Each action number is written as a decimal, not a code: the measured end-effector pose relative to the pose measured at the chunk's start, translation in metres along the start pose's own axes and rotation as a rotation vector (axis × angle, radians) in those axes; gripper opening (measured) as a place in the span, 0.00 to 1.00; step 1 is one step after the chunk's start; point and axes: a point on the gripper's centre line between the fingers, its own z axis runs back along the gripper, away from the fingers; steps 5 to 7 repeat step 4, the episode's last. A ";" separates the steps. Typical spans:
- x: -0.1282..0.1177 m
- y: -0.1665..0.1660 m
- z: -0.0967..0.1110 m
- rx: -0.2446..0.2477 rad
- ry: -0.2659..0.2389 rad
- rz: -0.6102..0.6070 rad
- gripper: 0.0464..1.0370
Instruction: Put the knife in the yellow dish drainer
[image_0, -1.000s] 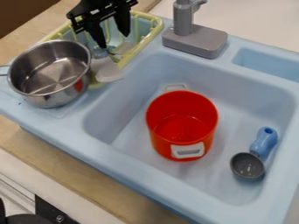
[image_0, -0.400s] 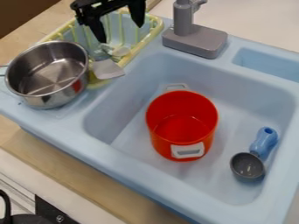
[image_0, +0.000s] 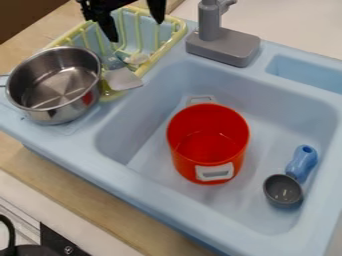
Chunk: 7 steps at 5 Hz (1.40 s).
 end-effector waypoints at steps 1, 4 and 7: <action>-0.019 -0.003 0.006 -0.034 0.049 -0.166 0.96; -0.085 -0.020 0.021 -0.093 0.034 -0.667 0.96; -0.085 -0.020 0.021 -0.093 0.034 -0.667 0.96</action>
